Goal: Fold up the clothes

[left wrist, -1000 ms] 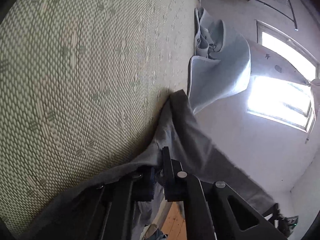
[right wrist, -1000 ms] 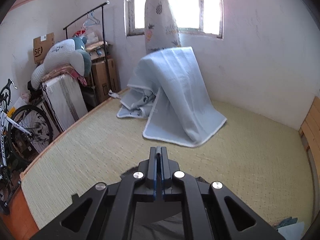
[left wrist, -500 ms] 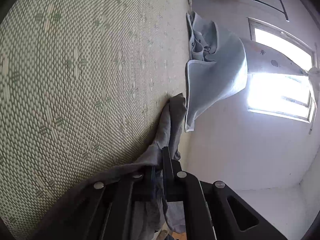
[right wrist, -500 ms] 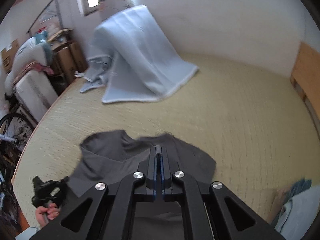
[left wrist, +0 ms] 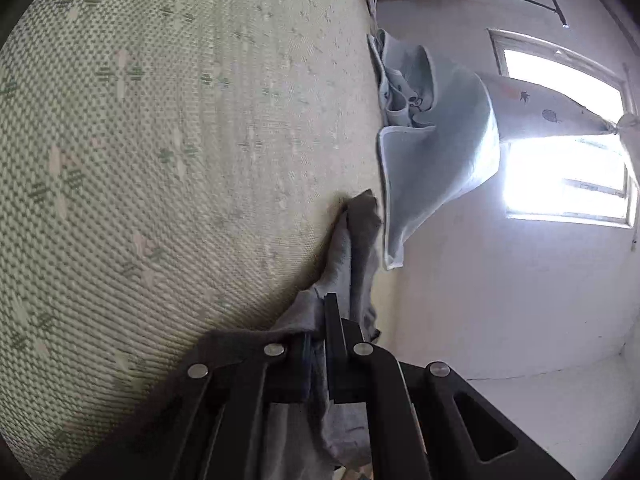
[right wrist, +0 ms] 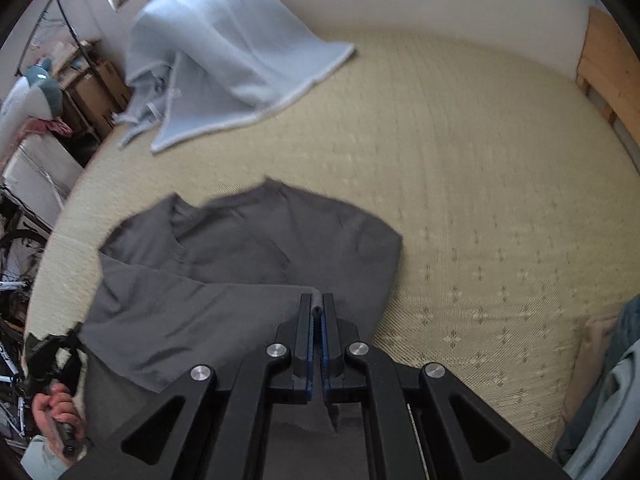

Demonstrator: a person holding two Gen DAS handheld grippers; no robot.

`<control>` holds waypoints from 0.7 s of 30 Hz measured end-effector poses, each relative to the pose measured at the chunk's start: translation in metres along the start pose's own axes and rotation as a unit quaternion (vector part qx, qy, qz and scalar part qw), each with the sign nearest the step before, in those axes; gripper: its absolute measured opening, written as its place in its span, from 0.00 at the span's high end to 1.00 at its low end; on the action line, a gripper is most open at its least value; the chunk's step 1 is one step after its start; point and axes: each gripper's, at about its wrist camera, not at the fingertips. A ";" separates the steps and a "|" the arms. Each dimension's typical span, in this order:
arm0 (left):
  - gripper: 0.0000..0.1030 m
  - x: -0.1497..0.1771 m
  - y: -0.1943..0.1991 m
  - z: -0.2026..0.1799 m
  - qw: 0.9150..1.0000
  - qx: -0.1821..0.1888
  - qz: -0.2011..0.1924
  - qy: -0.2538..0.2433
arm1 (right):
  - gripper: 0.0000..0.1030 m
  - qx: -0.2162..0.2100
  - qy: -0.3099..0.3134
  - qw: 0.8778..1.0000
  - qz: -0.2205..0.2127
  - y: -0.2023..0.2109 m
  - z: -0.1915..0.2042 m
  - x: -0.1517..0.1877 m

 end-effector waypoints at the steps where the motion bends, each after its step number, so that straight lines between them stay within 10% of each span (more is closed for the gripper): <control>1: 0.96 0.000 0.000 0.002 1.000 -0.004 0.000 0.000 | 0.99 0.003 0.000 1.000 0.007 -0.010 -0.003 0.002; 8: 0.96 0.000 -0.002 0.006 1.000 -0.013 0.006 -0.007 | 0.87 0.034 0.000 0.998 0.053 -0.063 -0.019 0.017; 12: 0.96 0.000 -0.002 0.009 1.000 -0.007 0.010 -0.001 | 0.81 0.109 -0.002 0.994 -0.007 -0.039 -0.016 0.003; 21: 0.96 0.000 -0.005 0.006 1.000 0.003 0.021 -0.001 | 0.63 -0.085 0.136 0.986 -0.043 -0.015 0.180 -0.036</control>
Point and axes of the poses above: each gripper's, at about its wrist camera, not at the fingertips, and y roughly against the way its jaws point, z to its left, x to its underside, and after that the axes turned 8 degrees about x, right-handed
